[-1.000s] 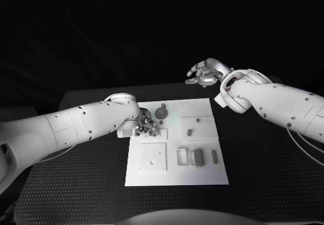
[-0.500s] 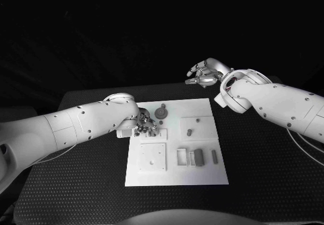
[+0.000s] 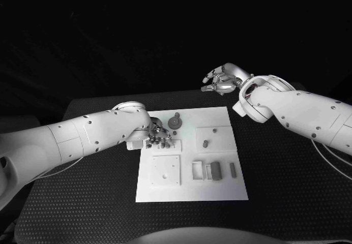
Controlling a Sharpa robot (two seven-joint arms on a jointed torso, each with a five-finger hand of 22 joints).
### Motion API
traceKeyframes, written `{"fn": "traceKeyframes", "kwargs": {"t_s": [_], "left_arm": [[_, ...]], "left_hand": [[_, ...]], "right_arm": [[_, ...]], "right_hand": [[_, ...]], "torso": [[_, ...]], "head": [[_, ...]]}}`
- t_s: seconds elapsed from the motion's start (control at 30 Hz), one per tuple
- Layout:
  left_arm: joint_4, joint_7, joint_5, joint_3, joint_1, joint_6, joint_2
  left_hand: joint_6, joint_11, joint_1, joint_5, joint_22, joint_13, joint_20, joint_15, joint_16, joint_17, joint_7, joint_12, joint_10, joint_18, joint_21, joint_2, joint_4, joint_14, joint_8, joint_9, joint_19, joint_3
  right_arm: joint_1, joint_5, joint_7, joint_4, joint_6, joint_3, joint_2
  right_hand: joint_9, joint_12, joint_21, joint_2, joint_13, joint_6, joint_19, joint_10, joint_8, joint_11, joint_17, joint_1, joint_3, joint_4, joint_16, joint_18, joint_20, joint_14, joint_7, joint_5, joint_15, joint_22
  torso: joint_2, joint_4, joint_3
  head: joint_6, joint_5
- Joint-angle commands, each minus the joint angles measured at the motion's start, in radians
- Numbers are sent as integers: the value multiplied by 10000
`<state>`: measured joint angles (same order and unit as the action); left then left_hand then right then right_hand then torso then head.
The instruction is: Assemble the parts on the task board
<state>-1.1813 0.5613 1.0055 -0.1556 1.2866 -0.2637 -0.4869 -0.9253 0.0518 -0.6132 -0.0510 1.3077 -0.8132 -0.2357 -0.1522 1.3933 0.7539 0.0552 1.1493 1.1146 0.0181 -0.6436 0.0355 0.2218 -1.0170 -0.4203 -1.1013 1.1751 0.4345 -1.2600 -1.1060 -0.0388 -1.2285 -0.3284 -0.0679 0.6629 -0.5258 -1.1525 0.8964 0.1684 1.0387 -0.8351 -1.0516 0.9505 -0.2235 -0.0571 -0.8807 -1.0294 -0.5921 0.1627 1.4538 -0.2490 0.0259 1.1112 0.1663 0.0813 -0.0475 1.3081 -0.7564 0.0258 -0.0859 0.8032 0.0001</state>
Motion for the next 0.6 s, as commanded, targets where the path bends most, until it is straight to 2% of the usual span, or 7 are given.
{"fn": "traceKeyframes", "kwargs": {"t_s": [0.03,0.23,0.4,0.5,0.6], "left_arm": [[59,116,130,-53,-85,312,-17],[-33,70,175,-45,-83,459,-148],[-411,39,114,4,-56,669,-482],[-539,24,40,97,57,855,-600],[-765,32,-90,256,210,990,-797]], "left_hand": [[-5,-14,90,26,174,15,-120,-4,10,-18,55,19,-68,274,39,-39,-17,58,162,18,-72,-83],[-22,-7,148,25,172,25,-122,-10,17,-28,47,24,-68,287,50,-99,-13,57,164,32,-71,-150],[-35,0,158,25,171,34,-126,-16,18,-37,40,23,-68,297,57,-147,16,57,165,42,-70,-185],[9,-9,121,25,156,75,-112,-8,-37,-76,51,-35,-128,297,107,-157,85,114,211,82,-127,-193],[133,-59,125,24,137,121,-86,32,-95,-121,104,-95,-176,286,171,-155,120,167,352,211,-189,-202]], "right_arm": [[5,-6,91,0,98,-5,0],[5,-6,92,9,90,-5,11],[5,-4,88,31,83,-5,42],[5,-2,87,73,81,-5,51],[5,17,89,121,85,-5,51]], "right_hand": [[12,-51,-64,34,-15,4,39,-76,69,-18,17,97,-7,-57,-47,-128,-64,-84,48,-25,-9,174],[13,-51,-67,35,-16,6,42,-78,69,-19,19,99,-7,-59,-50,-128,-63,-88,49,-25,-8,173],[14,-52,-69,34,-17,7,44,-80,69,-20,20,100,-7,-60,-52,-128,-62,-90,49,-25,-8,173],[14,-52,-69,33,-18,7,44,-80,69,-20,20,100,-7,-61,-52,-128,-61,-91,49,-25,-7,173],[14,-53,-70,34,-18,7,45,-81,68,-20,21,100,-7,-61,-53,-128,-61,-91,50,-25,-7,173]], "torso": [[-2,3,-1],[4,5,1],[15,15,9],[13,13,9],[18,14,20]], "head": [[5,-3],[-5,-6],[-54,-14],[-91,-15],[-167,2]]}}
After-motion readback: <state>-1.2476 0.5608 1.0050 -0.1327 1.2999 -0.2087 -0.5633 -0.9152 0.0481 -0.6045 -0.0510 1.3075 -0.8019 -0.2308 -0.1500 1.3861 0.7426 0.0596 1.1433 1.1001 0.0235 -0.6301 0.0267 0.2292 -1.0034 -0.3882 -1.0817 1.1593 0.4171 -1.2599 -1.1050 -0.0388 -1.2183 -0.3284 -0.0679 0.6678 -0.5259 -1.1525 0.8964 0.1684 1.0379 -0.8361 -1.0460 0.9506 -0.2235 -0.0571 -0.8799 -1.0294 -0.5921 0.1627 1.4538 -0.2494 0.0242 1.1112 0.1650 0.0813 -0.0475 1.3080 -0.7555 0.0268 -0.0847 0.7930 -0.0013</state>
